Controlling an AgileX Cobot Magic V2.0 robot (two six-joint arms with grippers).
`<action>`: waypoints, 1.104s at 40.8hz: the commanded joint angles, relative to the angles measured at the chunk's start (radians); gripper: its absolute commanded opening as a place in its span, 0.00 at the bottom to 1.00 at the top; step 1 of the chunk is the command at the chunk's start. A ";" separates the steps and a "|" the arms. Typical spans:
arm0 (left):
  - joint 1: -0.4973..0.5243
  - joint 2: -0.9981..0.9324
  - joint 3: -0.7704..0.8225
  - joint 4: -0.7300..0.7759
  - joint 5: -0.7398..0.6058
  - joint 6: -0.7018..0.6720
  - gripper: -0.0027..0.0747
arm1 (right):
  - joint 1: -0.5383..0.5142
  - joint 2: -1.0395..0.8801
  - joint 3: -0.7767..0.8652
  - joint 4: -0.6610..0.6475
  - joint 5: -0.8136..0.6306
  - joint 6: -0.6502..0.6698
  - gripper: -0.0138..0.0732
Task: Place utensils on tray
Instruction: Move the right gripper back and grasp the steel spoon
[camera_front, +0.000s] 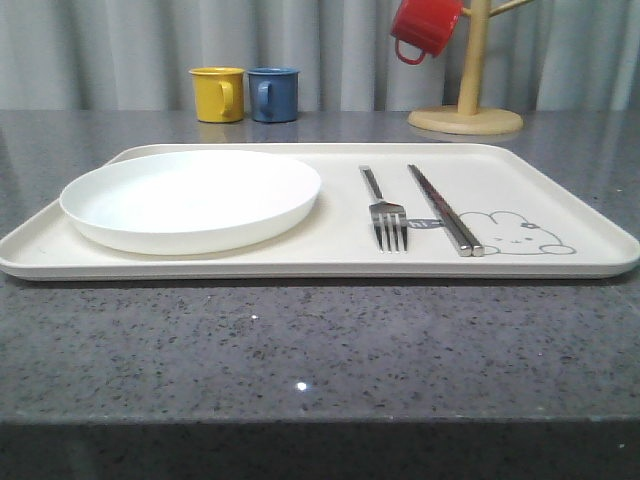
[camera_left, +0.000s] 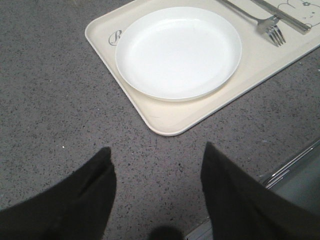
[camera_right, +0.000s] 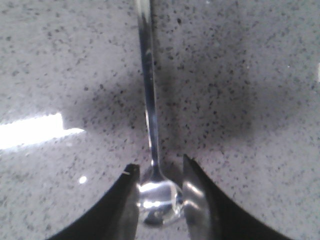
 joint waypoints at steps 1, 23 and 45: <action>-0.005 0.004 -0.026 -0.004 -0.072 -0.010 0.51 | -0.008 -0.013 -0.022 0.005 -0.039 -0.027 0.45; -0.005 0.004 -0.026 -0.004 -0.072 -0.010 0.51 | -0.008 0.060 -0.023 0.001 -0.101 -0.026 0.42; -0.005 0.004 -0.026 -0.004 -0.072 -0.010 0.51 | 0.026 0.029 -0.112 0.056 0.016 -0.026 0.15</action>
